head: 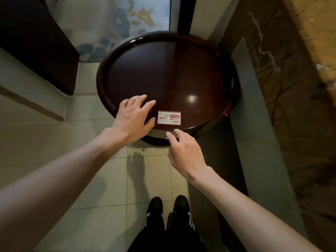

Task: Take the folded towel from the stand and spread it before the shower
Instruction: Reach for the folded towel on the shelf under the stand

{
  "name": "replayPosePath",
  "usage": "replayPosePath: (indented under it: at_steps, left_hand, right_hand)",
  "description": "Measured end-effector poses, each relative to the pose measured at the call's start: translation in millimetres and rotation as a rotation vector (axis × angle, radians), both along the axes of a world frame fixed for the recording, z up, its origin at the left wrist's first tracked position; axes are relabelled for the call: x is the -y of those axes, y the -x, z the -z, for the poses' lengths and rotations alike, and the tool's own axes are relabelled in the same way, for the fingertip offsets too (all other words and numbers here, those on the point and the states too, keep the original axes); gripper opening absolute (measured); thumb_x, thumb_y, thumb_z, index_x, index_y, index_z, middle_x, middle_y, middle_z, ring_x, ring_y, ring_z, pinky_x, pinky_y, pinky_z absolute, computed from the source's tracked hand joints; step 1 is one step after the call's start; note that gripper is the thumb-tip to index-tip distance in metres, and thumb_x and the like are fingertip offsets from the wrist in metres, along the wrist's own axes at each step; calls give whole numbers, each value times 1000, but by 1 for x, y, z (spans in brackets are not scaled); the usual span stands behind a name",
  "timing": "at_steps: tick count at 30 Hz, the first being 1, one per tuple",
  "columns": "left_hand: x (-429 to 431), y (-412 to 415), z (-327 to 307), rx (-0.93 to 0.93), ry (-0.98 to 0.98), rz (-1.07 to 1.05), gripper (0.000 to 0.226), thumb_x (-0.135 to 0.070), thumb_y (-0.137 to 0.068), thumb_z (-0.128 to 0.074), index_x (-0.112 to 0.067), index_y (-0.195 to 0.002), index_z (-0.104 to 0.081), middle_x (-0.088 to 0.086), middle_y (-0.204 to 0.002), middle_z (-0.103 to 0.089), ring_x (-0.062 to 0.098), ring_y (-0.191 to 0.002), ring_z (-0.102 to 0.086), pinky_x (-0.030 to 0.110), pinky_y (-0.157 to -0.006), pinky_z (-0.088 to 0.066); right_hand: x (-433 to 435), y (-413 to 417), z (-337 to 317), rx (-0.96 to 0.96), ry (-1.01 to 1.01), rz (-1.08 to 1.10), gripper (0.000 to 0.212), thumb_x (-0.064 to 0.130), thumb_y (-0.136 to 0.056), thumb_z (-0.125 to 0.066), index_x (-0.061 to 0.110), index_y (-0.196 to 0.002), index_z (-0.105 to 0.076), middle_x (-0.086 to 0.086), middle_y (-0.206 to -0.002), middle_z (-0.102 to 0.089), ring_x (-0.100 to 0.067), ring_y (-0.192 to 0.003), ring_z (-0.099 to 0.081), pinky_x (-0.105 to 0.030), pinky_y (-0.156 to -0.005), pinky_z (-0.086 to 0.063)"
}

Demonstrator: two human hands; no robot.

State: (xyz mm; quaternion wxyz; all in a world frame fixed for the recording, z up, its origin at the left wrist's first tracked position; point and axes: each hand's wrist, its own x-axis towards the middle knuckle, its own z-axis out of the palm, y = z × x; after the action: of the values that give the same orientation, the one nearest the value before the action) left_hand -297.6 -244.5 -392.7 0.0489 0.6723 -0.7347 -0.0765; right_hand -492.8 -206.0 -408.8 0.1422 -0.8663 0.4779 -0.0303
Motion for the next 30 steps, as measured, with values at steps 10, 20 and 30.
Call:
replayPosePath:
  at_steps: [10,20,30]
  left_hand:
    - [23,15,108,-42,100,29,49,-41,-91,-47,-20,-136,-49,15,-142,-44,32,-133,-36,48,-107,-26]
    - [23,24,141,-57,149,-2,47,-45,-90,-42,-23,-129,-57,14,-139,-47,32,-130,-38,48,-104,-26]
    - [21,23,148,-15,192,7,47,-44,-88,-46,-24,-129,-58,16,-139,-47,35,-130,-39,50,-104,-27]
  right_hand:
    - [22,1,113,-83,-50,-51,43,15,-91,-46,13,-134,-41,-12,-114,-54,-28,-97,-56,-38,-80,-51]
    - [29,-15,148,-99,-32,-54,28,15,-90,-52,14,-118,-50,-10,-110,-58,-29,-96,-59,-35,-71,-53]
    - [39,-27,158,-216,-1,-94,26,3,-91,-47,4,-116,-53,-13,-112,-58,-32,-99,-59,-37,-71,-48]
